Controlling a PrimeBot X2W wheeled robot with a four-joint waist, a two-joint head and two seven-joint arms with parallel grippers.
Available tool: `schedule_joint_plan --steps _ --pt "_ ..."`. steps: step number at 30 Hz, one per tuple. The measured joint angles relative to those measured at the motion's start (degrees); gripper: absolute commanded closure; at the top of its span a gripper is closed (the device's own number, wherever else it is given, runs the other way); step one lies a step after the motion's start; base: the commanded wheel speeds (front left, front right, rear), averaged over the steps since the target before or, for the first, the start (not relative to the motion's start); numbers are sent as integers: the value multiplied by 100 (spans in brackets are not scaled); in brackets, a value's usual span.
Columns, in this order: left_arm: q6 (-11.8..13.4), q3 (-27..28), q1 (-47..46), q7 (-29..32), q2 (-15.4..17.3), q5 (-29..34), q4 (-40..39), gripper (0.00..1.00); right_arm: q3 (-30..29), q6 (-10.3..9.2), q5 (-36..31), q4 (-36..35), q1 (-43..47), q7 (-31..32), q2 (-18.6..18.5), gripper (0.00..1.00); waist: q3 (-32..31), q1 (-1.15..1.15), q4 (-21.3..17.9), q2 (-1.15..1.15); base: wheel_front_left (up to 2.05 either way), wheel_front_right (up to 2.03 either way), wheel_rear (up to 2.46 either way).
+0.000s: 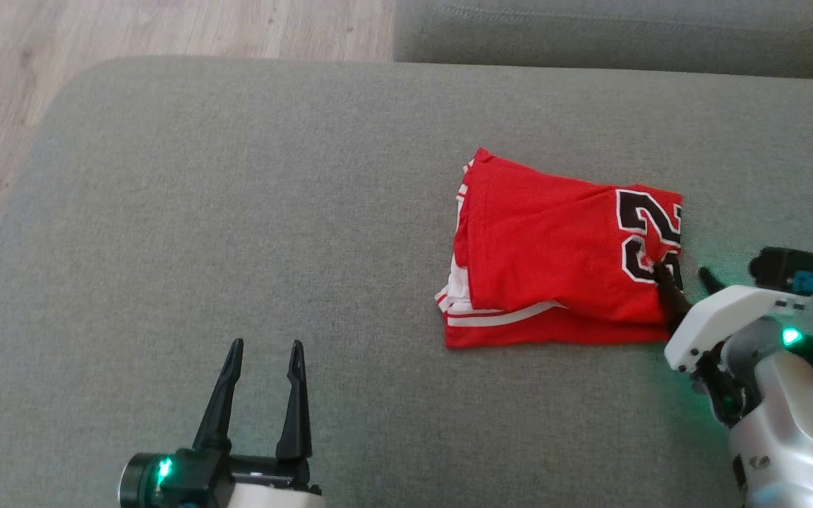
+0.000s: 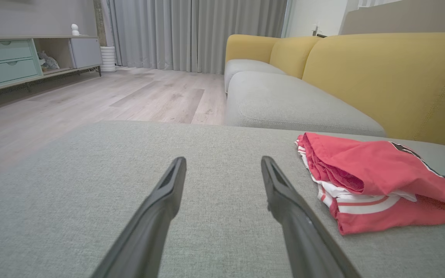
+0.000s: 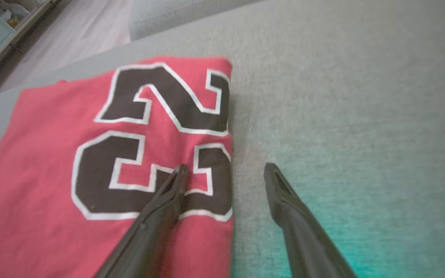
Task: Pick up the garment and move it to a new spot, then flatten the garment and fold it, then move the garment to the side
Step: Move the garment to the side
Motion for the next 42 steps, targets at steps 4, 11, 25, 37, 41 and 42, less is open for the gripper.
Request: schedule_joint_plan --steps 4,11,25,37,41,42 --pt "76 -27 -80 0 -1 -21 23 0 300 0 267 232 -81 148 -5 88 121 -1 72 0 0 0 0" --pt "82 2 -120 0 -1 -121 13 0 892 0 672 277 -257 -52 -323 100 211 -1 -125 0 0 0 0" --pt "18 65 -506 -1 -3 -155 -29 0 926 0 213 -533 -1221 223 -2259 100 663 -1 -1129 0 0 0 0" --pt "-138 178 -851 -1 -7 -38 -23 0 21 0 -227 -1104 -1403 662 -3069 51 1297 -1 -1473 0 0 0 0" --pt "-188 179 -859 -1 -7 -53 2 0 -278 0 -546 -1154 -1399 657 -2977 0 1294 -1 -1472 0 0 0 0" --pt "-221 179 -864 -1 -7 -60 7 0 -366 0 -671 -1168 -1390 646 -2931 0 1269 -1 -1466 0 0 0 0"
